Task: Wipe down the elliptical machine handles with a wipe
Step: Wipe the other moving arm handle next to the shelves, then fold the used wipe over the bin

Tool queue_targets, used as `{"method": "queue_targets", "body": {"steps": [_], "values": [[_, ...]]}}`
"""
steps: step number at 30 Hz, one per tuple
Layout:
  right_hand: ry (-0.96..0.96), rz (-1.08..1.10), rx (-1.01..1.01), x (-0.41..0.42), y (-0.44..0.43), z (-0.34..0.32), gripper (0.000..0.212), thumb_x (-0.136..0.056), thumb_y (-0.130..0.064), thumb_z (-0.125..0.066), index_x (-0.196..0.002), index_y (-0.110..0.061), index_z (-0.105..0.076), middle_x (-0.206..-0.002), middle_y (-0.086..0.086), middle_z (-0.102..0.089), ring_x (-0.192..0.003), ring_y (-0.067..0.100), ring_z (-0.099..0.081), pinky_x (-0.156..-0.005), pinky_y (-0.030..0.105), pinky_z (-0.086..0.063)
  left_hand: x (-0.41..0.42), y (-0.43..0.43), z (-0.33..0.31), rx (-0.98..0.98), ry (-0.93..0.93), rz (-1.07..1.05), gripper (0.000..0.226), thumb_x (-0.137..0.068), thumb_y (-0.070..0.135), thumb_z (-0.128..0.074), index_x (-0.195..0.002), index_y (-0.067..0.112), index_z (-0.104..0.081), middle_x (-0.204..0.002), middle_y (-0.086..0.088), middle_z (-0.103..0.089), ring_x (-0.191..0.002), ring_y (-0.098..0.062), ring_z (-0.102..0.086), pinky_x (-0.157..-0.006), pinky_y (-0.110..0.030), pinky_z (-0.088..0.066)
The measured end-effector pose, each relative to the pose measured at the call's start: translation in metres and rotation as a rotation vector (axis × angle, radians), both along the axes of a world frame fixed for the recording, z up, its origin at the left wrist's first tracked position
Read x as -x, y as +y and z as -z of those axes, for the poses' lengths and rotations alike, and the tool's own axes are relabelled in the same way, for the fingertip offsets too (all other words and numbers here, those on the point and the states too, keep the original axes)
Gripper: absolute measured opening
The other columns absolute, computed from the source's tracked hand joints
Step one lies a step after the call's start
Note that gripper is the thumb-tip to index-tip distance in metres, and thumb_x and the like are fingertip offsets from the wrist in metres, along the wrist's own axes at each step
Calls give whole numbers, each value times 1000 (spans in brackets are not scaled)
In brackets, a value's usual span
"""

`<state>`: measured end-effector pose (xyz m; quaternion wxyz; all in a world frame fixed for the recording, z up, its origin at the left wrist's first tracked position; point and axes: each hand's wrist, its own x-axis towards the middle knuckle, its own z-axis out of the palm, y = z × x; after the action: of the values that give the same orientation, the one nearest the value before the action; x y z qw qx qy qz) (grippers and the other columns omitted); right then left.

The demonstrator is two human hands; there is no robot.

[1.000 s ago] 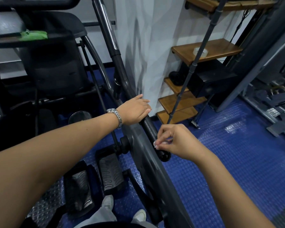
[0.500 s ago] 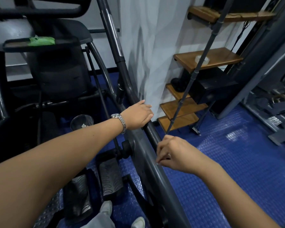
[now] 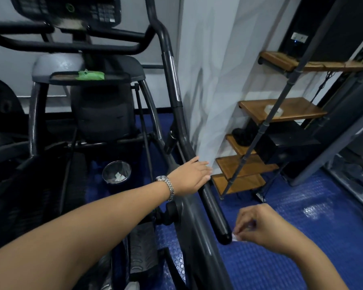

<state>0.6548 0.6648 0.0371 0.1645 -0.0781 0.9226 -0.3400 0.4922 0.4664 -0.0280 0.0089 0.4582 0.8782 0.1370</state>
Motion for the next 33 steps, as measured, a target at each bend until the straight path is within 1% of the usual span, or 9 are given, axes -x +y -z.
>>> {"method": "queue_targets", "body": {"steps": [8, 11, 14, 16, 19, 21, 24, 29, 33], "values": [[177, 164, 170, 32, -8, -21, 18, -72, -14, -81, -65, -29, -75, -77, -5, -71, -74, 6, -66, -67, 17, -46, -28, -48, 30, -23, 110, -30, 59, -101, 33, -27, -151, 14, -3, -159, 2, 4, -145, -8, 7, -118, -29, 3], [220, 96, 208, 52, -38, -20, 21, -73, -9, -80, -70, -29, -76, -76, -6, -71, -75, 8, -67, -69, 23, -52, -36, -68, 35, -4, 5, -84, 56, -100, 26, -33, -151, 14, -14, -159, -1, -9, -146, -11, -3, -120, -30, -4], [263, 32, 267, 77, -81, -19, 21, -76, -5, -77, -72, -25, -75, -76, -8, -70, -74, 8, -66, -67, 18, -49, -41, -92, 28, -82, -134, -194, 45, -99, 24, -37, -143, 19, -37, -146, 1, -41, -133, -12, -37, -111, -31, -32], [292, 1, 310, 91, -113, -19, 20, -79, -3, -74, -74, -23, -73, -76, -9, -69, -74, 6, -65, -67, 14, -46, -45, -106, 13, -240, -248, -305, 33, -98, 21, -41, -128, 18, -54, -115, 5, -62, -104, -8, -54, -86, -23, -44], [290, -10, 395, 116, -164, -14, 22, -83, -1, -69, -75, -22, -69, -75, -6, -69, -70, 5, -64, -65, 14, -47, -43, -126, -3, -659, -639, -520, 22, -98, 12, -45, -94, 15, -66, -67, 3, -56, -60, -3, -52, -59, -18, -36], [287, -1, 442, 133, -197, -6, 27, -84, 0, -67, -73, -24, -67, -74, -3, -69, -71, 11, -65, -65, 18, -49, -34, -142, -7, -893, -931, -627, 25, -97, 8, -42, -88, 16, -63, -79, 2, -61, -65, 2, -54, -66, -24, -45], [275, 45, 516, 154, -242, 6, 24, -85, 0, -65, -73, -21, -65, -74, 1, -68, -72, 18, -65, -65, 23, -51, -21, -174, -10, -1117, -1160, -711, 23, -97, 10, -45, -105, 1, -64, -97, -10, -66, -80, -14, -63, -78, -29, -54], [260, 92, 518, 190, -315, 29, 20, -84, 0, -65, -74, -17, -66, -73, 0, -68, -73, 18, -65, -67, 29, -53, 5, -248, -2, -1373, -1187, -805, 27, -94, 13, -53, -111, -6, -62, -101, -16, -67, -89, -20, -63, -78, -27, -55], [233, 137, 494, 220, -360, 48, 18, -82, 0, -68, -73, -16, -68, -73, -2, -70, -73, 13, -66, -65, 18, -50, 32, -291, 10, -1429, -1159, -887, 22, -93, 8, -55, -110, -5, -63, -105, -21, -67, -90, -23, -66, -72, -23, -54]]}}
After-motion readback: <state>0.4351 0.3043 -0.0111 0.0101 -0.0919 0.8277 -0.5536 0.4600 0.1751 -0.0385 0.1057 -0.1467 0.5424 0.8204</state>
